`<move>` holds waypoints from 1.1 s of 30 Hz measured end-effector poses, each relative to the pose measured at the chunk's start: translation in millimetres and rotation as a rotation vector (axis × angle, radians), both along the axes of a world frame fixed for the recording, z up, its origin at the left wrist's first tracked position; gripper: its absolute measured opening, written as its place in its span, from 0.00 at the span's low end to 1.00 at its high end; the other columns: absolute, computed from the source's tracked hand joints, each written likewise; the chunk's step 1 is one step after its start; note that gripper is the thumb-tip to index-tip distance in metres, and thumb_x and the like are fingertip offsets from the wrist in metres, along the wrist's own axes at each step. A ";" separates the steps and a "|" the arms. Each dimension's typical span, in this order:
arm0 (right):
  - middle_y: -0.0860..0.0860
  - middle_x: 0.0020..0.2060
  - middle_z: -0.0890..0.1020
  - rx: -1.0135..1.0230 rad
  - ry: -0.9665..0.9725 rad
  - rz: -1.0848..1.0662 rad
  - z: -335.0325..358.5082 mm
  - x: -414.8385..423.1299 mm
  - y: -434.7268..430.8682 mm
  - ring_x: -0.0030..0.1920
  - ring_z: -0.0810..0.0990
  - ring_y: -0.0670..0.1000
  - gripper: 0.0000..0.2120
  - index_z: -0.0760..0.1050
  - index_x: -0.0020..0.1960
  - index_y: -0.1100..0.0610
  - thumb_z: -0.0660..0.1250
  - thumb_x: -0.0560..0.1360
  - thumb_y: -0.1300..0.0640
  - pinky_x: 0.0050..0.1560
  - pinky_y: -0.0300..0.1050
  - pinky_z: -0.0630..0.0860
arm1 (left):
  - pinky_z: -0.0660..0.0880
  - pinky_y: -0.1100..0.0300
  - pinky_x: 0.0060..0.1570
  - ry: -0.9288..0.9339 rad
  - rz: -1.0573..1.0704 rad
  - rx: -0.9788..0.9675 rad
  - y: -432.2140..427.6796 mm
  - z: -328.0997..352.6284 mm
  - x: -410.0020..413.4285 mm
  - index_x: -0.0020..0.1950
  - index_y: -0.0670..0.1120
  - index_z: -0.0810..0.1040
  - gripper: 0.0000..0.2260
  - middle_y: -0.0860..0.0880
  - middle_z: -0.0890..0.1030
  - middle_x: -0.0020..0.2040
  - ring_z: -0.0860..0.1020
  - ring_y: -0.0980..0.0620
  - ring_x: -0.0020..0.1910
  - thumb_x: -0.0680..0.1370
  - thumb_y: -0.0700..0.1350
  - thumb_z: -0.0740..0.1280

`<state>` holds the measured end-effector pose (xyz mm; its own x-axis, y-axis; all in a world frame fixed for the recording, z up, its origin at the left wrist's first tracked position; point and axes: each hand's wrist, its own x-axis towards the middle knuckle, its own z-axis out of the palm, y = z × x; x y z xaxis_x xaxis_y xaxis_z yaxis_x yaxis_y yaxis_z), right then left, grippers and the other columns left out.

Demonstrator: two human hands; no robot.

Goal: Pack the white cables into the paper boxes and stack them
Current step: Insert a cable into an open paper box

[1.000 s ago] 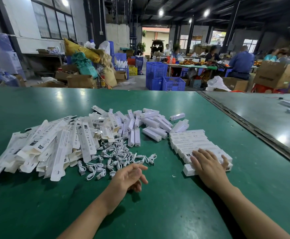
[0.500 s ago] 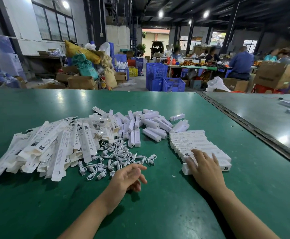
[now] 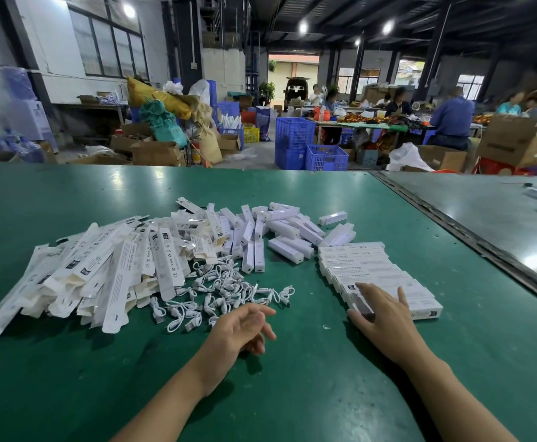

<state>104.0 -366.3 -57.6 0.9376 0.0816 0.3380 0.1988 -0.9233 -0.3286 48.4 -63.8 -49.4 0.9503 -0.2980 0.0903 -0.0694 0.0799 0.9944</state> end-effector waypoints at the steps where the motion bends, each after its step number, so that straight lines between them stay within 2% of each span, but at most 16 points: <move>1: 0.48 0.68 0.75 0.005 -0.007 -0.004 -0.8 -0.2 0.0 0.71 0.69 0.49 0.23 0.69 0.70 0.53 0.65 0.77 0.46 0.77 0.54 0.41 | 0.76 0.58 0.44 -0.005 0.020 -0.006 -0.4 0.2 -1.2 0.56 0.48 0.82 0.21 0.45 0.83 0.44 0.78 0.50 0.39 0.73 0.62 0.69; 4: 0.47 0.68 0.75 -0.008 -0.014 -0.019 -3.5 -0.3 0.1 0.71 0.69 0.47 0.21 0.69 0.69 0.52 0.64 0.78 0.47 0.76 0.53 0.40 | 0.77 0.61 0.39 -0.064 0.161 0.003 -1.6 3.5 -3.1 0.49 0.48 0.84 0.14 0.46 0.83 0.39 0.78 0.51 0.36 0.74 0.57 0.70; 7: 0.47 0.68 0.74 -0.020 -0.025 -0.024 -4.4 -0.3 1.8 0.72 0.68 0.47 0.22 0.68 0.70 0.51 0.63 0.78 0.44 0.76 0.52 0.40 | 0.76 0.60 0.38 -0.162 0.389 0.156 2.6 10.8 5.6 0.41 0.48 0.82 0.07 0.46 0.81 0.36 0.77 0.54 0.34 0.78 0.47 0.69; 9: 0.47 0.68 0.75 -0.023 -0.033 -0.019 -4.2 -1.1 3.0 0.71 0.69 0.47 0.23 0.69 0.69 0.51 0.62 0.78 0.42 0.76 0.53 0.41 | 0.75 0.58 0.40 -0.221 0.545 0.309 10.3 18.4 20.5 0.43 0.47 0.81 0.06 0.47 0.81 0.37 0.77 0.53 0.36 0.80 0.43 0.68; 11: 0.46 0.68 0.75 -0.039 -0.038 -0.018 -4.2 -1.8 2.4 0.70 0.69 0.46 0.22 0.69 0.69 0.50 0.61 0.78 0.41 0.76 0.53 0.42 | 0.74 0.58 0.47 -0.290 0.672 0.545 22.5 26.8 40.9 0.49 0.47 0.80 0.01 0.49 0.82 0.45 0.79 0.50 0.46 0.79 0.42 0.68; 13: 0.45 0.68 0.74 -0.053 -0.038 -0.022 -3.9 -2.5 2.6 0.70 0.69 0.45 0.22 0.68 0.69 0.49 0.61 0.79 0.41 0.76 0.54 0.42 | 0.73 0.53 0.56 -0.250 0.784 0.793 40.3 33.0 63.0 0.61 0.46 0.76 0.12 0.46 0.77 0.58 0.75 0.45 0.59 0.79 0.43 0.69; 15: 0.44 0.68 0.74 -0.072 -0.040 -0.029 -3.6 -3.2 4.3 0.70 0.69 0.44 0.22 0.68 0.69 0.49 0.60 0.79 0.40 0.76 0.53 0.41 | 0.71 0.45 0.62 -0.099 0.858 0.993 62.4 39.3 78.4 0.70 0.48 0.68 0.22 0.42 0.69 0.67 0.69 0.40 0.66 0.78 0.48 0.69; 17: 0.43 0.67 0.74 -0.094 -0.054 -0.036 -3.4 -3.4 5.6 0.70 0.69 0.43 0.22 0.68 0.69 0.49 0.59 0.79 0.39 0.75 0.52 0.41 | 0.68 0.42 0.65 0.060 0.857 1.148 82.2 43.8 87.5 0.74 0.48 0.62 0.30 0.40 0.64 0.71 0.66 0.36 0.69 0.77 0.53 0.70; 19: 0.43 0.67 0.74 -0.108 -0.064 -0.037 -2.9 -3.2 6.7 0.69 0.70 0.43 0.23 0.68 0.68 0.49 0.59 0.79 0.39 0.75 0.52 0.41 | 0.67 0.38 0.68 0.230 0.853 1.223 95.4 45.6 92.5 0.76 0.47 0.59 0.37 0.37 0.62 0.73 0.63 0.33 0.71 0.75 0.58 0.72; 22: 0.43 0.66 0.74 -0.118 -0.068 -0.038 -3.5 -3.2 7.3 0.69 0.70 0.43 0.23 0.68 0.68 0.49 0.59 0.78 0.38 0.75 0.52 0.42 | 0.66 0.39 0.69 0.310 0.879 1.227 99.8 46.8 97.9 0.77 0.45 0.57 0.40 0.35 0.62 0.72 0.63 0.32 0.71 0.74 0.56 0.74; 25: 0.43 0.65 0.75 -0.118 -0.076 -0.043 -4.1 -2.5 6.9 0.67 0.72 0.43 0.21 0.69 0.66 0.49 0.60 0.78 0.39 0.75 0.53 0.43 | 0.69 0.39 0.66 0.325 0.920 1.188 92.6 48.1 99.3 0.77 0.44 0.55 0.36 0.34 0.66 0.69 0.65 0.33 0.69 0.76 0.46 0.73; 28: 0.43 0.63 0.76 -0.106 -0.089 -0.046 -4.6 -2.2 7.5 0.65 0.73 0.44 0.19 0.71 0.63 0.49 0.62 0.78 0.40 0.73 0.53 0.45 | 0.72 0.37 0.60 0.255 0.978 1.204 87.8 49.4 99.7 0.75 0.44 0.58 0.32 0.35 0.71 0.63 0.70 0.34 0.64 0.76 0.38 0.71; 30: 0.43 0.63 0.76 -0.114 -0.086 -0.056 -4.5 -2.4 7.6 0.66 0.73 0.44 0.19 0.70 0.63 0.49 0.61 0.78 0.40 0.73 0.53 0.43 | 0.75 0.41 0.47 0.190 1.045 1.124 84.0 52.5 99.6 0.74 0.44 0.58 0.31 0.35 0.74 0.57 0.74 0.36 0.53 0.76 0.33 0.69; 32: 0.42 0.63 0.76 -0.136 -0.086 -0.066 -4.4 -3.0 7.9 0.66 0.72 0.43 0.20 0.70 0.64 0.49 0.60 0.78 0.39 0.72 0.53 0.40 | 0.69 0.52 0.31 0.130 1.117 0.980 77.6 57.3 98.7 0.74 0.45 0.56 0.32 0.35 0.75 0.55 0.74 0.42 0.41 0.76 0.32 0.69; 33: 0.42 0.64 0.76 -0.142 -0.088 -0.069 -4.3 -3.1 8.0 0.67 0.72 0.43 0.20 0.69 0.65 0.49 0.60 0.78 0.38 0.72 0.53 0.39 | 0.67 0.54 0.27 0.108 1.149 0.880 72.9 59.6 97.8 0.74 0.45 0.55 0.32 0.35 0.75 0.57 0.73 0.43 0.38 0.76 0.32 0.69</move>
